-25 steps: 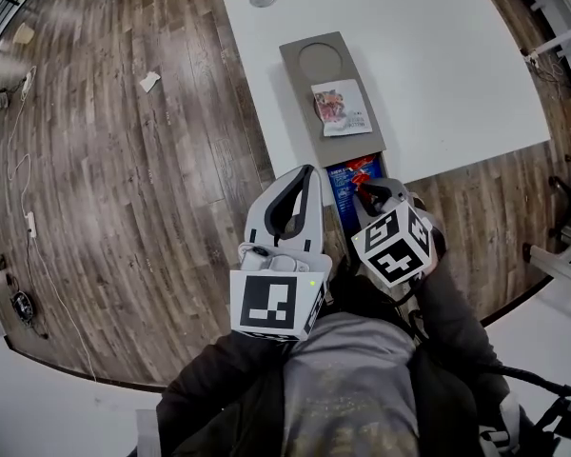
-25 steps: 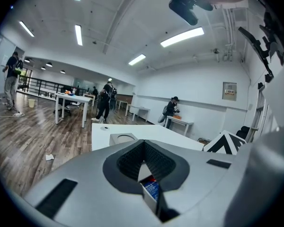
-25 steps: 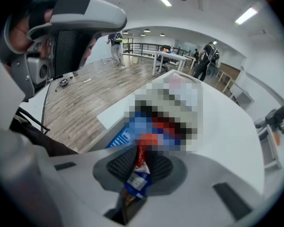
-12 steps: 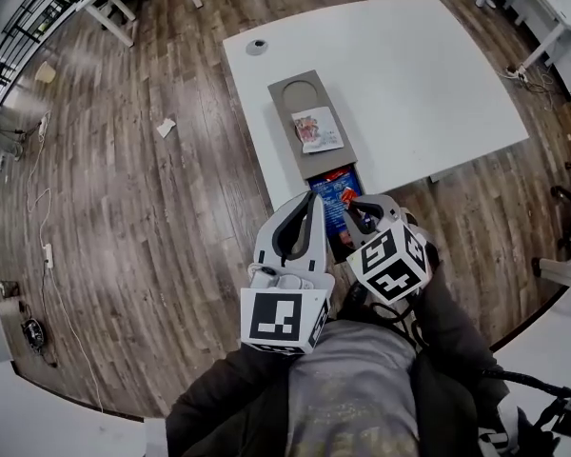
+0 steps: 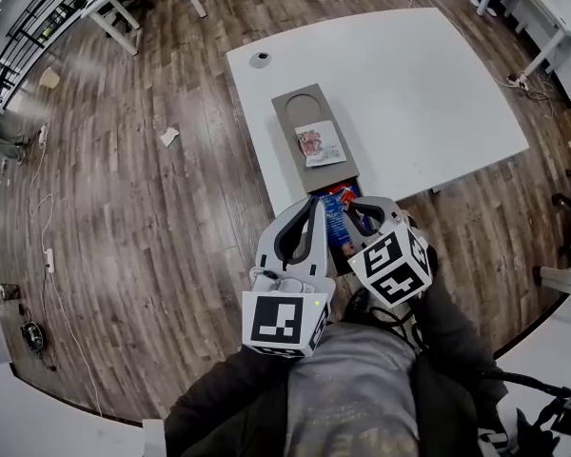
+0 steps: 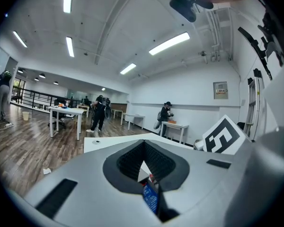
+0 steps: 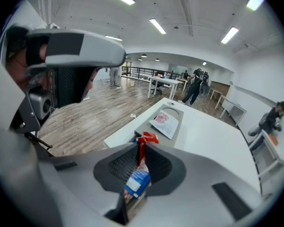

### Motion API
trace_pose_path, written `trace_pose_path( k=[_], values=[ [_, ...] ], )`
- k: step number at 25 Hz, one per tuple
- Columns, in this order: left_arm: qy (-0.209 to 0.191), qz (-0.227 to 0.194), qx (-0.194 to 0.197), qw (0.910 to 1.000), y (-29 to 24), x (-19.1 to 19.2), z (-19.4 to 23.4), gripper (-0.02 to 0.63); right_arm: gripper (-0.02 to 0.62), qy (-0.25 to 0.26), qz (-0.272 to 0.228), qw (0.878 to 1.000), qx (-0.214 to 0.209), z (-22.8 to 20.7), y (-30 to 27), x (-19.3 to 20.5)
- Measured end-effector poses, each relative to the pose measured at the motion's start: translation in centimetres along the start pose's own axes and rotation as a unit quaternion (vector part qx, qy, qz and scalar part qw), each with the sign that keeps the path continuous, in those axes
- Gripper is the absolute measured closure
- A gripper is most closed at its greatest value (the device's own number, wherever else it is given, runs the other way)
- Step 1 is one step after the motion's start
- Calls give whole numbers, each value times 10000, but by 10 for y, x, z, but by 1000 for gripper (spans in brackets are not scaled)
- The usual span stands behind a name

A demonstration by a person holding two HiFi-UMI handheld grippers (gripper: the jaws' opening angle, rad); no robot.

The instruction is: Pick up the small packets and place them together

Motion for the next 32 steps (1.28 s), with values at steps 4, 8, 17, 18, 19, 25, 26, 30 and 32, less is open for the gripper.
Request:
trace_pose_path(
  k=[4, 8, 17, 18, 19, 25, 26, 30, 32],
  values=[
    [2, -22, -13, 10000, -16, -6, 19, 606, 546, -16, -229, 9997, 129, -22, -5, -32],
    [25, -10, -100, 9999, -32, -10, 46, 604, 547, -40, -342, 9989, 311, -49, -20, -61],
    [249, 304, -312, 9987, -55, 4, 96, 606, 535, -190, 59, 9997, 140, -72, -75, -71],
    [274, 334, -323, 9985, -58, 6, 99, 606, 529, -208, 89, 9997, 99, -73, -79, -70],
    [299, 363, -331, 9983, -59, 8, 101, 604, 523, -212, 121, 9997, 59, -73, -82, -69],
    [356, 430, -349, 9978, -62, 13, 104, 604, 429, -244, 208, 9994, -157, -68, -90, -67],
    [356, 424, -355, 9978, -61, 14, 105, 604, 423, -259, 199, 9993, -188, -67, -90, -67],
    [338, 384, -372, 9980, -57, 13, 102, 606, 410, -310, 73, 9993, -180, -65, -84, -66],
    [315, 363, -366, 9982, -54, 12, 97, 606, 410, -319, -31, 9994, -143, -64, -77, -66]
  ],
)
Point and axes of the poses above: the fingertips, and each gripper's own axes: y backward along the fingers, z to its left, x out of its underside, the point moved 4 cm from there along y, backward along the fingers, and after that the axes turned 6 degrees about -x, right-handed, at the moved point
